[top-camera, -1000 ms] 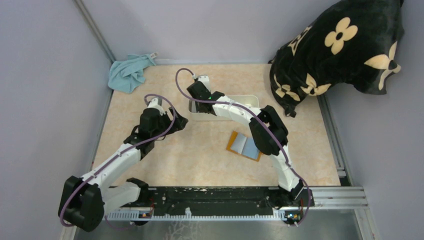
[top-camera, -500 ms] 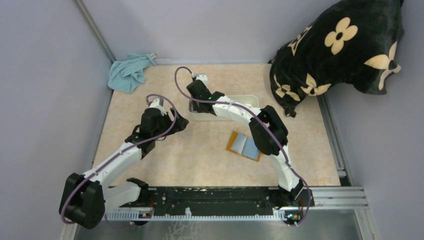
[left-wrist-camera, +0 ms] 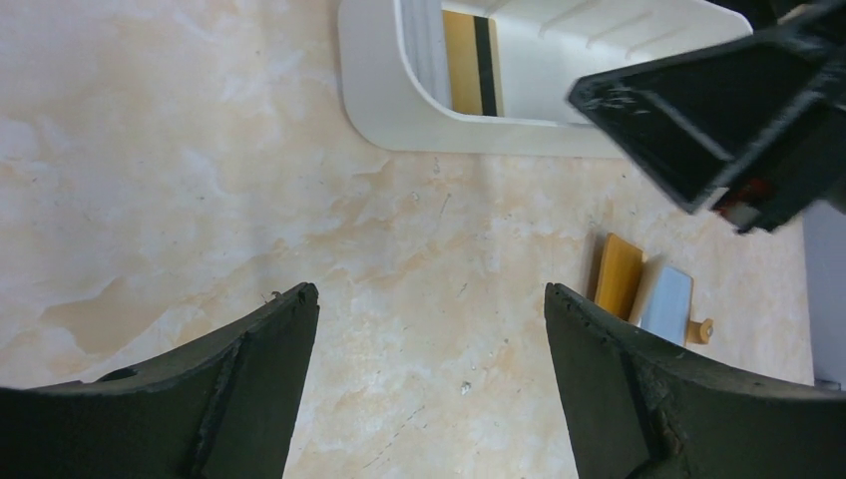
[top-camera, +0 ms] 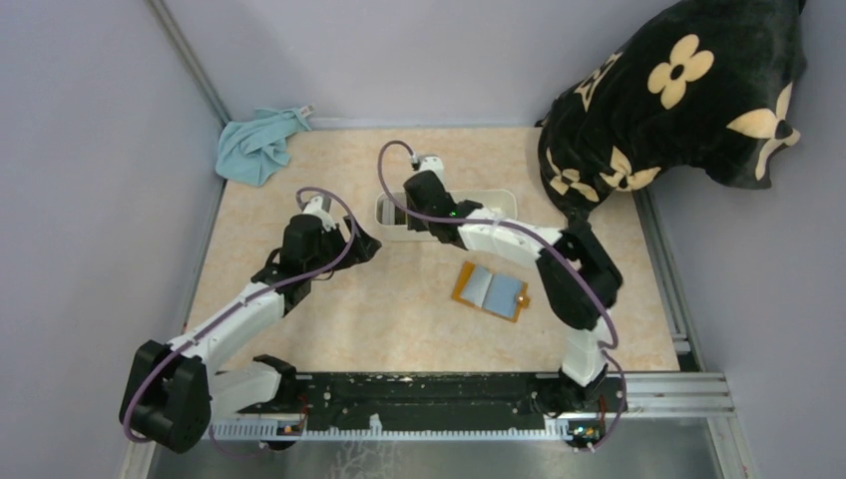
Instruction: Take the credit cards out of the card holder
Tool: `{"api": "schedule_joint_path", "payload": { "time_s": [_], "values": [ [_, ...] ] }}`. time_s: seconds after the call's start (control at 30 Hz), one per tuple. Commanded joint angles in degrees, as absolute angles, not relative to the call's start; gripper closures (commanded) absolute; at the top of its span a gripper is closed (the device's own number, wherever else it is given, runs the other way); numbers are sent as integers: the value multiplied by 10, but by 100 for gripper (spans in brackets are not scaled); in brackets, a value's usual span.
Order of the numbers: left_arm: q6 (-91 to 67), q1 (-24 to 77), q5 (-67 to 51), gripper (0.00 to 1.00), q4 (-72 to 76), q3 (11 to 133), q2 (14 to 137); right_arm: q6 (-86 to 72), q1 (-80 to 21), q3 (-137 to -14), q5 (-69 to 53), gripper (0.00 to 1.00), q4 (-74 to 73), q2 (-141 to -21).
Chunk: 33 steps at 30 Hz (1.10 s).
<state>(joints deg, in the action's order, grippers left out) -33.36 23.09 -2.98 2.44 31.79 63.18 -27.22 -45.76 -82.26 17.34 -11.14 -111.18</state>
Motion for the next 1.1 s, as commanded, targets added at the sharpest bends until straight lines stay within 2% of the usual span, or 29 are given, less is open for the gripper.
{"api": "schedule_joint_path", "payload": {
  "time_s": [0.0, 0.13, 0.33, 0.37, 0.43, 0.47, 0.6, 0.77, 1.07],
  "values": [
    [-327, 228, -79, 10, 65, 326, 643, -278, -432, -707, 186, 69, 35, -942],
    [-330, 228, -88, 10, 75, 331, 657, -290, -394, -588, 162, 69, 120, -830],
    [-333, 234, -105, 10, 94, 332, 653, -248, -382, -454, 160, 72, 131, -715],
    [-330, 236, -102, 9, 95, 333, 653, -241, -382, -431, 150, 78, 130, -699],
    [-325, 246, -97, 8, 94, 338, 661, -241, -382, -381, 136, 99, 122, -666],
    [-324, 251, -96, 8, 91, 343, 667, -246, -382, -355, 130, 100, 119, -651],
    [-319, 282, -82, 7, 73, 365, 685, -276, -381, -247, 124, 100, 117, -577],
    [-322, 299, -78, 7, 80, 360, 688, -295, -381, -178, 163, 100, 68, -528],
    [-340, 304, -99, 6, 96, 336, 702, -314, -378, -142, 168, 100, 73, -554]
  ]
}}
